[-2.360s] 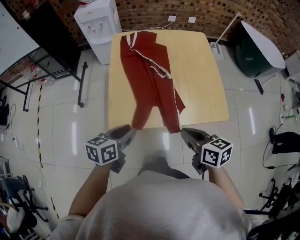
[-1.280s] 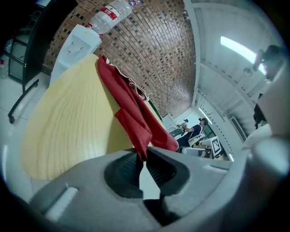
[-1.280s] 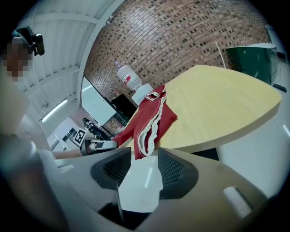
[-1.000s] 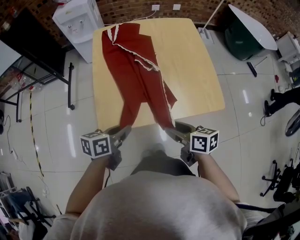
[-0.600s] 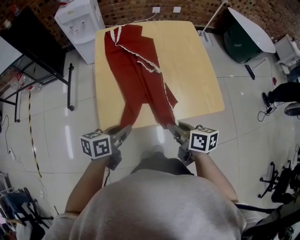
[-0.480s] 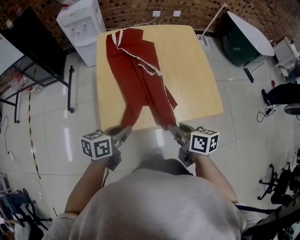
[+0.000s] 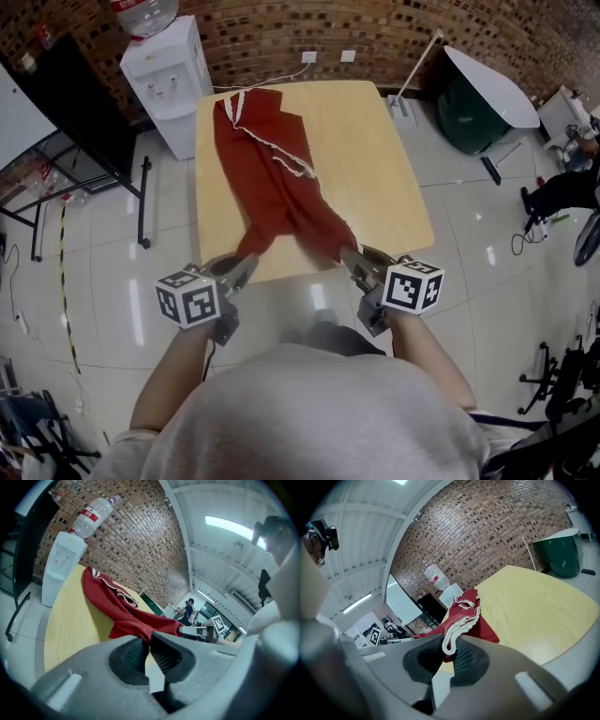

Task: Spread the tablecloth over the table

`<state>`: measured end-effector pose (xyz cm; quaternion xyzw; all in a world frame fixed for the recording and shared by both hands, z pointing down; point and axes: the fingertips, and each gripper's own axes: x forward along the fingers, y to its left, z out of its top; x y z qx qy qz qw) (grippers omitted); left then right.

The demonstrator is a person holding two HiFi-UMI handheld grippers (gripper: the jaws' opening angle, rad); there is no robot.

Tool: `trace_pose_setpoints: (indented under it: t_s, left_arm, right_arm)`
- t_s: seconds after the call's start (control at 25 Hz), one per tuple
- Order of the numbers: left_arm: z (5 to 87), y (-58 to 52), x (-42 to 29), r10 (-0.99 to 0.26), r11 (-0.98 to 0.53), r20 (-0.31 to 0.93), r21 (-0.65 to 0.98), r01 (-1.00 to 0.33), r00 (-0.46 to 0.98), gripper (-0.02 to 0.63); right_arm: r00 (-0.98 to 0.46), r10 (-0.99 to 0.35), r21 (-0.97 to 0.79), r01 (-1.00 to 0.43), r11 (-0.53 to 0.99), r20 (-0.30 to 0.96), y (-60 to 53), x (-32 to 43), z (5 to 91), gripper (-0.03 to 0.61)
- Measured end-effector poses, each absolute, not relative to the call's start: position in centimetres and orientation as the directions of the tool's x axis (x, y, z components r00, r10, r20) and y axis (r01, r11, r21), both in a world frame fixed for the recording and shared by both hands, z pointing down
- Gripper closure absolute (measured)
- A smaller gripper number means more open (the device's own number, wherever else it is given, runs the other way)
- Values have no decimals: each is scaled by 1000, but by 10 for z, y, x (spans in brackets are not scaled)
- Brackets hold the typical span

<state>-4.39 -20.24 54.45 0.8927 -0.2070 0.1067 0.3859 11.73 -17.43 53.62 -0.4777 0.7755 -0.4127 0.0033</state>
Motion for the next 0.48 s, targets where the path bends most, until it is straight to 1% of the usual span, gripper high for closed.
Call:
trace_pose_setpoints:
  t_s: [0.2,0.36,0.48]
  left_arm:
    - [501,-226,-26,-355,-646,320,595,-478,878,606]
    - [464,-251,-6,-432,-643,298,560,-522,851,605]
    - [438,-266,12,-495,-628,284,536,-564,821,606]
  right_arm:
    - [-559,-756,-617,-740,269,341,-202,140,501,572]
    - [-591,-757,-653,-695,302,280,-229,162,469,572]
    - [-617,-744,-640,-685,349,254,-243,178,447,572]
